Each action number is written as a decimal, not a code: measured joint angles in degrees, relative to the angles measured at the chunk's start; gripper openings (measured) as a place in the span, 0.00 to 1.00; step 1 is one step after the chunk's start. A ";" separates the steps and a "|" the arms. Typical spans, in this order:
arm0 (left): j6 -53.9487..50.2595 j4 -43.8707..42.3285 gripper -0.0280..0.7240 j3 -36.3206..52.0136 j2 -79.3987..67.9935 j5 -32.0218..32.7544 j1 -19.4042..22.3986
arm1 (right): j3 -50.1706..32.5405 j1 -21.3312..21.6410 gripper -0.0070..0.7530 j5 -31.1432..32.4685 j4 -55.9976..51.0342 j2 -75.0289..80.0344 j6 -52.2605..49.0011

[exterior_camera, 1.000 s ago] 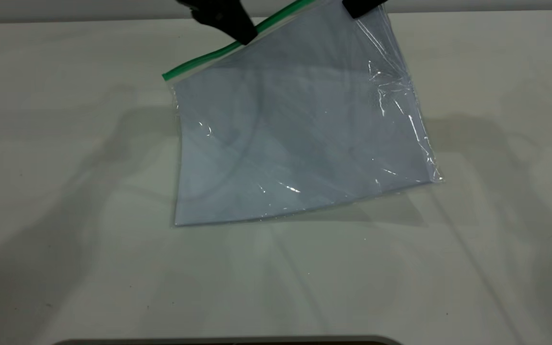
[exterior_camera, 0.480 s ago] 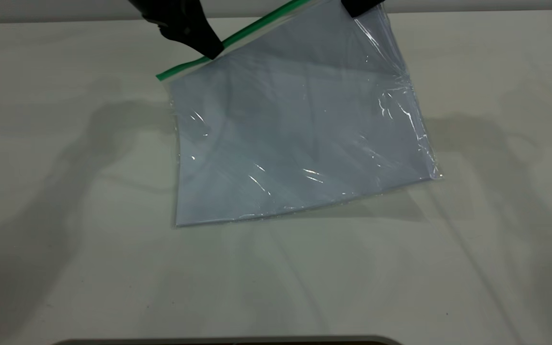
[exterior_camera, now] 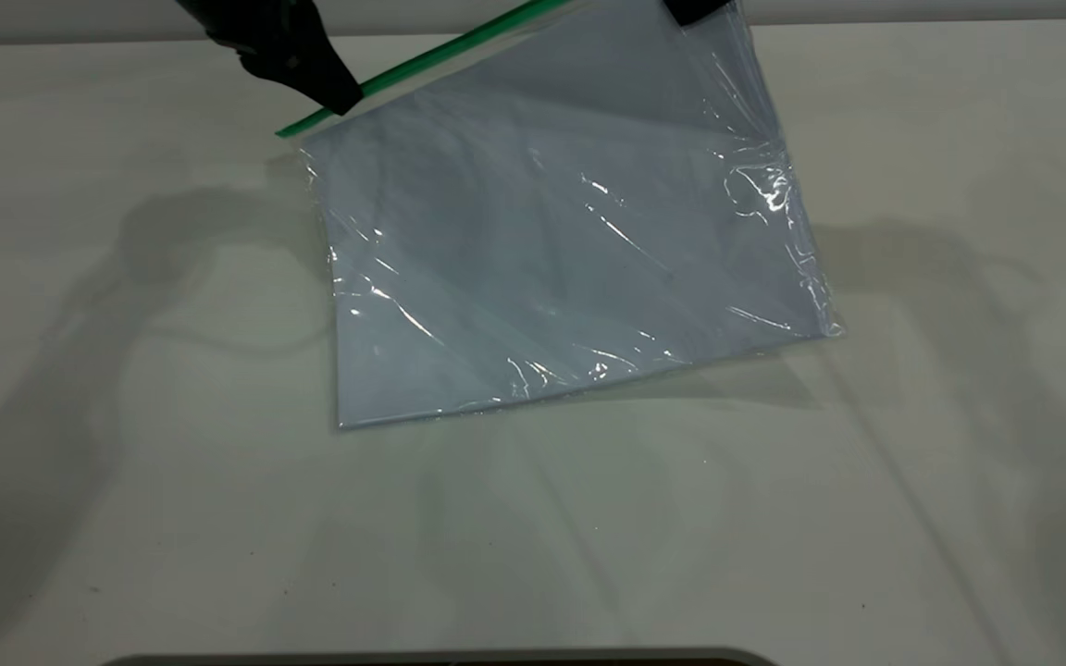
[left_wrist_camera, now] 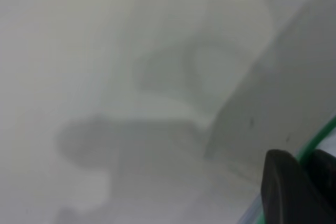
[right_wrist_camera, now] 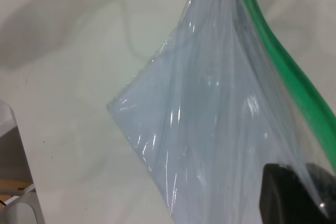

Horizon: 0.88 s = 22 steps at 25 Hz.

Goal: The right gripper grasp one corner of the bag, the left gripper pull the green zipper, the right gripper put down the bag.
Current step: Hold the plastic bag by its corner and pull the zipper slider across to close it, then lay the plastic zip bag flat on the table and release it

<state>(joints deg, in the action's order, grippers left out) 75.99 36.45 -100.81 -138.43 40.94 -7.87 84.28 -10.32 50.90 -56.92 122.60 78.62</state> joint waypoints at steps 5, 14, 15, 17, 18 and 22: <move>-1.45 -2.61 0.16 0.00 0.00 -0.11 1.33 | 0.00 0.00 0.06 0.05 0.00 0.00 0.00; -3.72 -3.37 0.18 0.00 0.00 0.02 2.85 | 0.00 0.09 0.06 0.21 0.30 -0.07 0.00; -3.76 -2.83 0.20 0.00 0.00 -0.03 2.85 | 0.00 0.13 0.06 0.21 0.42 -0.07 0.00; -3.89 -2.20 0.24 0.00 0.26 -0.56 2.97 | 0.00 0.13 0.06 0.23 0.81 0.00 0.00; -4.02 -2.27 0.27 0.00 0.77 -0.61 3.02 | 0.00 0.13 0.06 0.23 1.09 0.06 0.00; -6.18 -3.54 0.42 0.00 4.88 -1.10 3.17 | 0.00 0.13 0.06 0.18 1.62 0.37 0.00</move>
<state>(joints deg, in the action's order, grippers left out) 69.80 32.91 -100.81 -133.54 39.84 -4.70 84.28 -10.19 51.08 -55.30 122.97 78.62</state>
